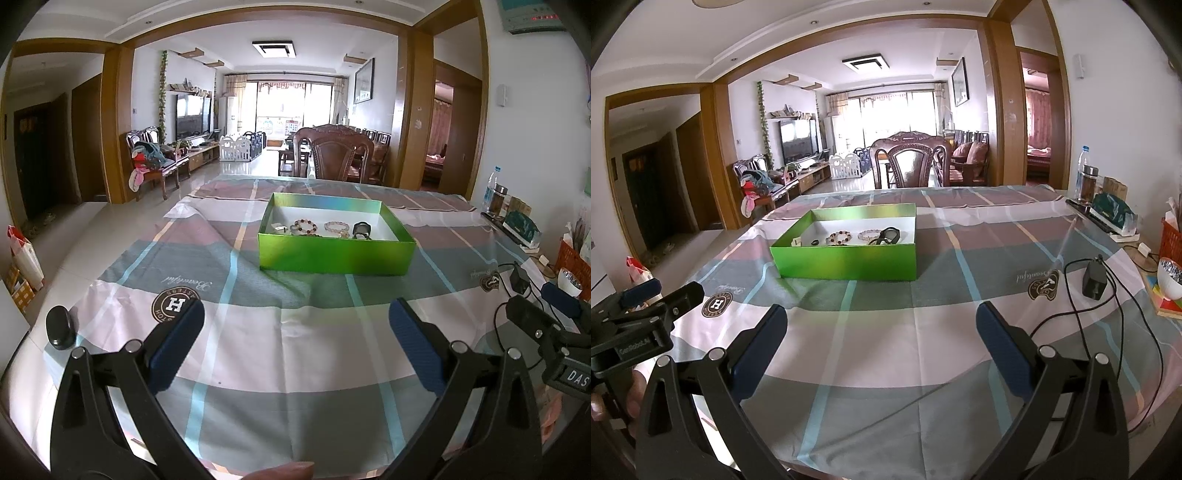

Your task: Organize jewelry

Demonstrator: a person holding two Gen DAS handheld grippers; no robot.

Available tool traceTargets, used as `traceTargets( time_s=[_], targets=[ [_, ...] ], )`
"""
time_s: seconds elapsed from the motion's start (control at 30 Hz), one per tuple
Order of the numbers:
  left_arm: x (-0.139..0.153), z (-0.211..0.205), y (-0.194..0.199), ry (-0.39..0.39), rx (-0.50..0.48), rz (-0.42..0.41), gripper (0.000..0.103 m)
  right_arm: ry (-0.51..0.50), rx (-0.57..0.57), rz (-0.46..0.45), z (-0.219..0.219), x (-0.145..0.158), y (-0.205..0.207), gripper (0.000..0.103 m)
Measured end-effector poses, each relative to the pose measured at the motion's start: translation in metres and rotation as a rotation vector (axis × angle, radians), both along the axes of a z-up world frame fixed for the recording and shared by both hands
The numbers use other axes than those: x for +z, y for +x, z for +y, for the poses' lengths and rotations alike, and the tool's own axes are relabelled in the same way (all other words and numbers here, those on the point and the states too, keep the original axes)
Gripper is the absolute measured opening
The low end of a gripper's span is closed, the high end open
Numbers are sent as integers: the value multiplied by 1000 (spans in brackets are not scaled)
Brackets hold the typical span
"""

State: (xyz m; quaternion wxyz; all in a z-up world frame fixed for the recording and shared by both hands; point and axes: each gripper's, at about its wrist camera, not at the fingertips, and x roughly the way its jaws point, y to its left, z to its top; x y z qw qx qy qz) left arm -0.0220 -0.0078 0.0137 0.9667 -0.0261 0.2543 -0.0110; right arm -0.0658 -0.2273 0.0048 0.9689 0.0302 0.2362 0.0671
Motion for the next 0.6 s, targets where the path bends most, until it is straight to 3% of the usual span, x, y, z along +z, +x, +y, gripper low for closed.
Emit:
traceTargets(
  time_s=[0.6],
  targets=[
    [-1,-1,2,12,-5,4,99,0,1,3,0,-2,0,100]
  ],
)
